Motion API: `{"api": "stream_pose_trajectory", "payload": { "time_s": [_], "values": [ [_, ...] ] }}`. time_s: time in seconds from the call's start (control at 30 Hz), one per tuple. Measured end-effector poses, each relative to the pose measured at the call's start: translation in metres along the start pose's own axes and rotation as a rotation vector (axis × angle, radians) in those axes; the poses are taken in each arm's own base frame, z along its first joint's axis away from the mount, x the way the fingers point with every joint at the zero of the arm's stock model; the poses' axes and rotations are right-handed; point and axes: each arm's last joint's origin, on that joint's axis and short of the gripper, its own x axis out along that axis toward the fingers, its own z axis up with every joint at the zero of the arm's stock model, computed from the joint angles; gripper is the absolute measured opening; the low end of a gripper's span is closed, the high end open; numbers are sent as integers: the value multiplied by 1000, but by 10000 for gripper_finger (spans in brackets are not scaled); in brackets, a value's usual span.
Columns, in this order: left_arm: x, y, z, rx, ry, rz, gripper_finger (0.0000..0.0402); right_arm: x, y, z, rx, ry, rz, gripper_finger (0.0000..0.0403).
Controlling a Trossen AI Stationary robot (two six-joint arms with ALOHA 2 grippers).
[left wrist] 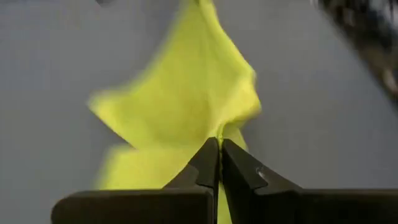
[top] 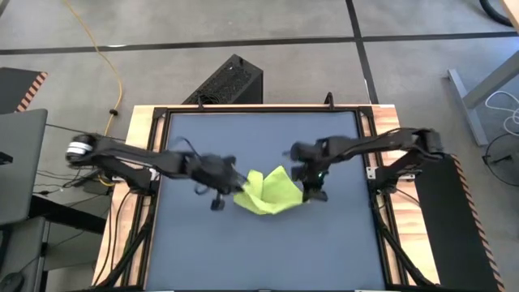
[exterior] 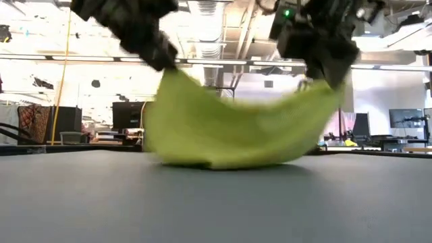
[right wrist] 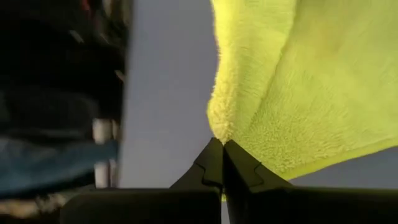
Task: Roll towel
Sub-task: Roll the green microfiber towel
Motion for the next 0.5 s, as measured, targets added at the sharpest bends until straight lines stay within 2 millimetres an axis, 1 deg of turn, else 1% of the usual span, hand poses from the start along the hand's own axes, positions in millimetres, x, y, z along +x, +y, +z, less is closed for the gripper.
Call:
{"api": "stream_pose_trajectory", "payload": {
  "time_s": [0.13, 0.27, 0.4, 0.5],
  "values": [
    [-52, 12, 21, -45, -191, 82, 0, -41, 9, 3, -29, -199, -22, 19],
    [-88, 12, 29, -73, -319, 149, 0, -78, 24, 2, -61, -393, -12, 19],
    [-113, 11, 36, -90, -440, 228, 0, -112, 42, 1, -130, -608, -29, 19],
    [-124, 13, 41, -109, -530, 319, 0, -138, 48, 0, -112, -778, -49, 19]
  ]
}}
